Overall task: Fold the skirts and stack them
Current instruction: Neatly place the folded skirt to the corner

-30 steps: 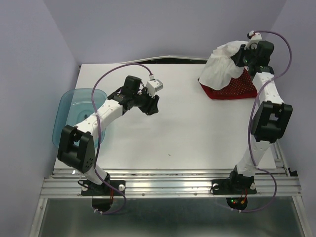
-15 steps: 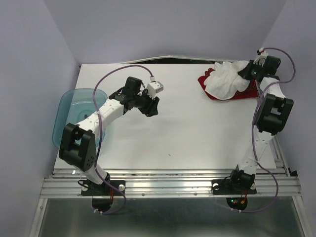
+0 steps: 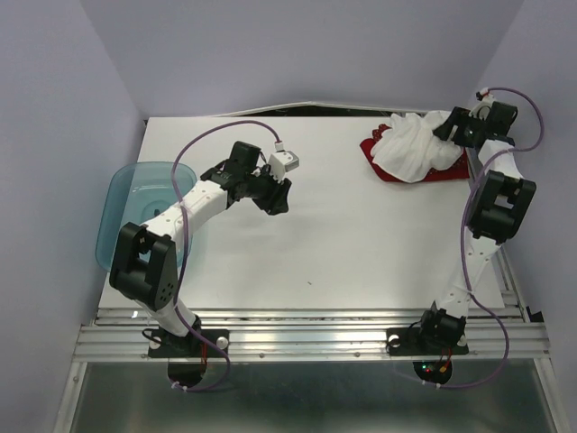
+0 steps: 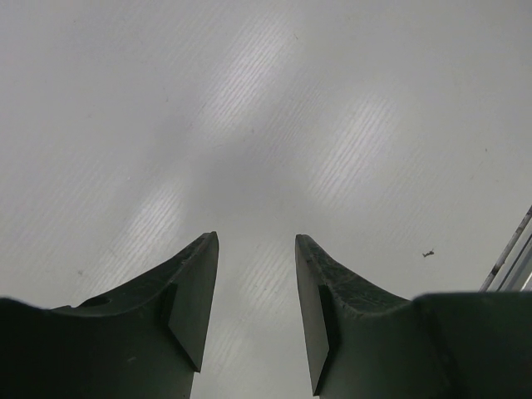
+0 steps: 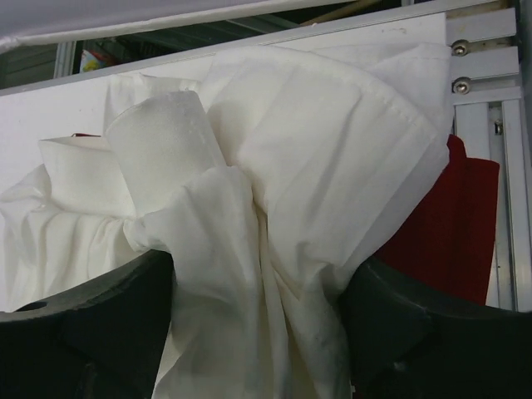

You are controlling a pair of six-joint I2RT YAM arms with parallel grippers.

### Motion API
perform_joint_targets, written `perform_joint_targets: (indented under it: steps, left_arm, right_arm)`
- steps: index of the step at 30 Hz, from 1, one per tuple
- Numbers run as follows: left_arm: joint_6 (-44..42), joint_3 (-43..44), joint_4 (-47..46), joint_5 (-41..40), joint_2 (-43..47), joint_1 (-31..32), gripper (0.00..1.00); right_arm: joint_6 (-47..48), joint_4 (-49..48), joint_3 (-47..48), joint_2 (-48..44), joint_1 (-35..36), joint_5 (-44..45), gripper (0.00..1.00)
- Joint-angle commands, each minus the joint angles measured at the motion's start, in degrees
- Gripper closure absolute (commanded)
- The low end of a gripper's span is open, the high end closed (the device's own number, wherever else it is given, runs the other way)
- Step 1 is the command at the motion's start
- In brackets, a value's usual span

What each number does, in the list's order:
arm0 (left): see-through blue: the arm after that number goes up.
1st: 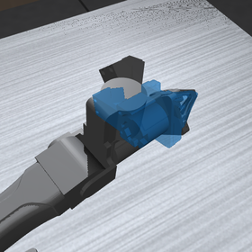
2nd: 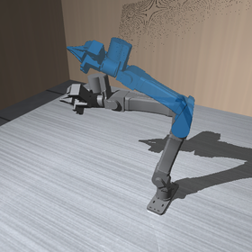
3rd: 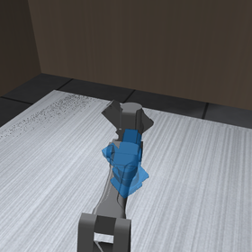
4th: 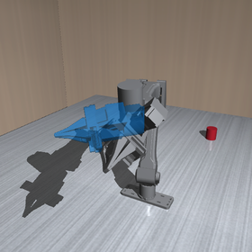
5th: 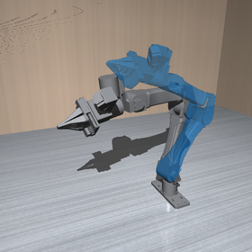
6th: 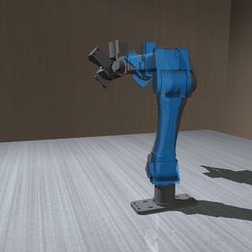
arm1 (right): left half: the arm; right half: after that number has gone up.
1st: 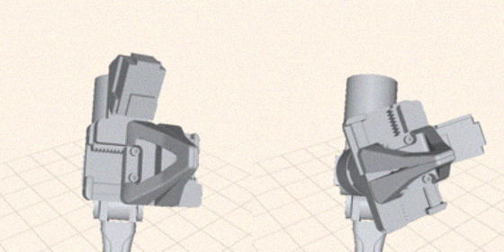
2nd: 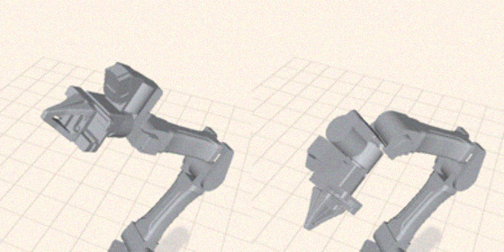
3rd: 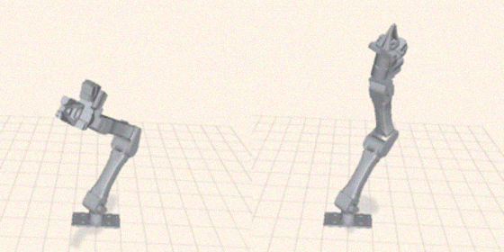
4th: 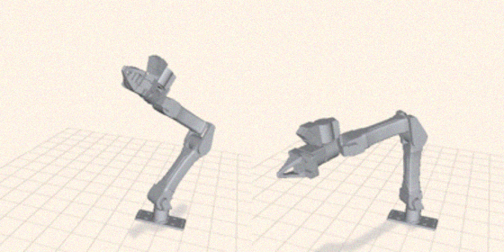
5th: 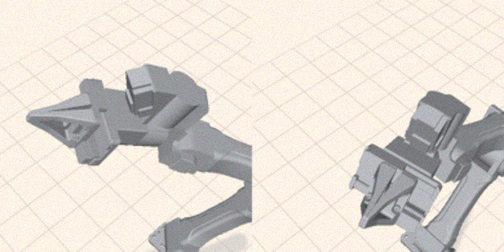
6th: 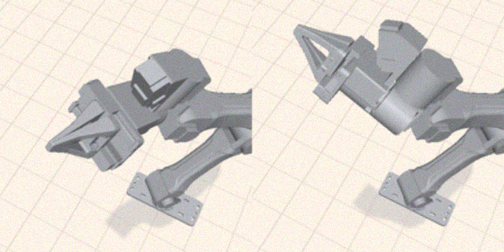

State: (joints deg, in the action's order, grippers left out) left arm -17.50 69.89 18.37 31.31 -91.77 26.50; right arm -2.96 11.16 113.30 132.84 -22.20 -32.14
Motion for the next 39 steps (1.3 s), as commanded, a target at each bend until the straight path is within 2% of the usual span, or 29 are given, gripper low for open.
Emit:
perform_joint_targets:
  steps: [1, 8, 12, 15, 17, 25, 28, 29, 31, 32, 34, 39]
  left_arm:
    - [0.62, 1.92, -0.53, 1.56, 0.27, -0.40, 0.46]
    - [1.41, 0.95, -1.49, 1.30, 1.06, -0.49, 0.46]
    - [2.11, 1.04, -1.67, 1.12, 1.41, -0.84, 0.46]
    - [2.38, 1.13, -1.94, 1.47, 1.50, -1.01, 0.46]
    - [2.64, 1.13, -2.11, 1.82, 1.50, -1.10, 0.46]
    - [3.08, 0.87, -2.55, 3.32, 1.94, -1.36, 0.46]
    - [3.26, 0.43, -2.99, 3.49, 2.38, -1.45, 0.46]
    - [3.35, 0.34, -3.08, 3.49, 2.38, -1.45, 0.46]
    - [3.43, 0.25, -3.17, 3.49, 2.38, -1.54, 0.46]
    - [3.52, 0.34, -3.25, 3.58, 2.38, -1.54, 0.46]
    - [3.70, 0.42, -3.25, 3.50, 2.21, -1.71, 0.46]
    - [4.31, 0.69, -3.52, 4.02, 2.03, -2.24, 0.46]
  right_arm:
    - [0.76, -0.87, 3.51, -0.90, -0.48, 3.13, 0.18]
    - [-0.29, -5.17, 2.64, -4.77, -0.48, 10.86, 0.17]
    - [-2.31, -8.17, 1.67, -6.97, -0.48, 12.10, 0.14]
    - [-2.58, -8.00, 2.10, -8.11, -0.48, 10.44, 0.11]
    - [-1.97, -7.04, 2.72, -8.47, -0.48, 8.77, 0.00]
    - [4.63, -2.38, 3.51, -11.72, -0.48, -4.04, 0.02]
    - [3.14, -1.93, 3.60, -12.16, -0.48, -4.43, 0.13]
    - [2.79, -1.67, 3.77, -11.64, -0.48, -3.81, 0.26]
    - [0.94, -0.44, 5.35, -10.41, 0.13, -2.85, 0.42]
    - [0.85, 1.22, 6.05, -9.62, 0.74, -2.93, 0.55]
    - [0.50, 2.98, 7.03, -7.86, 1.45, -2.32, 0.67]
    - [-0.64, 2.91, 7.11, -4.26, 2.95, -0.21, 0.69]
